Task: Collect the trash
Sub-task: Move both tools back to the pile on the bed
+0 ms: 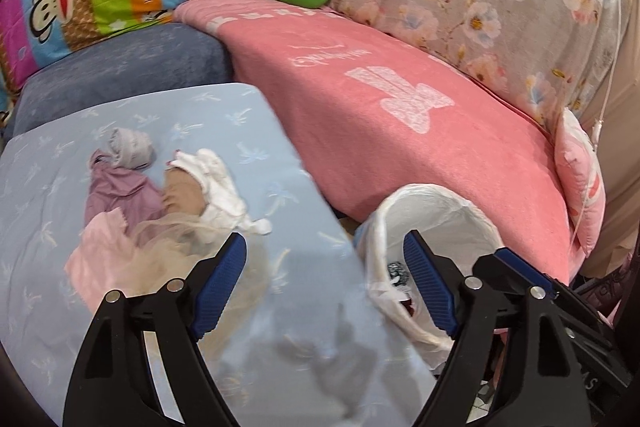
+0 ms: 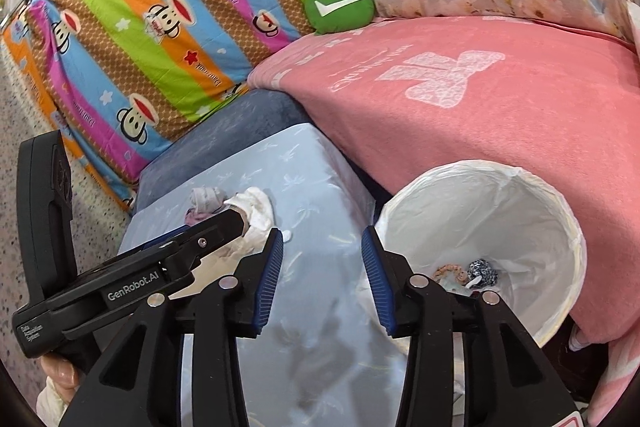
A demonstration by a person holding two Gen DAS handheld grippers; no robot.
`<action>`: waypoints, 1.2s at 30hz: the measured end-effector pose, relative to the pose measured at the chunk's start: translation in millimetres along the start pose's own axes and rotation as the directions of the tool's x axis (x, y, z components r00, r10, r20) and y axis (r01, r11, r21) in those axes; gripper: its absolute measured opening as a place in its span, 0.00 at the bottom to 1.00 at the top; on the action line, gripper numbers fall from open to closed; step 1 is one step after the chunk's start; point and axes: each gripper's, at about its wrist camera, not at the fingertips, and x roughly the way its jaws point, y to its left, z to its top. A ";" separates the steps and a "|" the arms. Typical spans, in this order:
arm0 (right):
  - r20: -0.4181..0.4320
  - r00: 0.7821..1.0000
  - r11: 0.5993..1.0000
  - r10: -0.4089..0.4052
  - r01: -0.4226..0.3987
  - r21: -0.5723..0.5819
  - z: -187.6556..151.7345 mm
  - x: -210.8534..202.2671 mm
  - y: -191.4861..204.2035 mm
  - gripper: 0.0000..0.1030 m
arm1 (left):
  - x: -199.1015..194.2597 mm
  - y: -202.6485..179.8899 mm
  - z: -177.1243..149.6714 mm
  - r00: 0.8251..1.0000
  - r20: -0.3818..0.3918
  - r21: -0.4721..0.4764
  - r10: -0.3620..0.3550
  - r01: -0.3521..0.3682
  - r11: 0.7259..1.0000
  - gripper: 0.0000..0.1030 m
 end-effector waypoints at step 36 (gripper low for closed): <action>-0.272 0.960 0.983 0.068 -0.110 -0.145 -66.2 143.6 147.0 0.59 | -16.0 200.1 -49.6 0.965 -0.109 -0.300 0.240 -0.262 0.917 0.82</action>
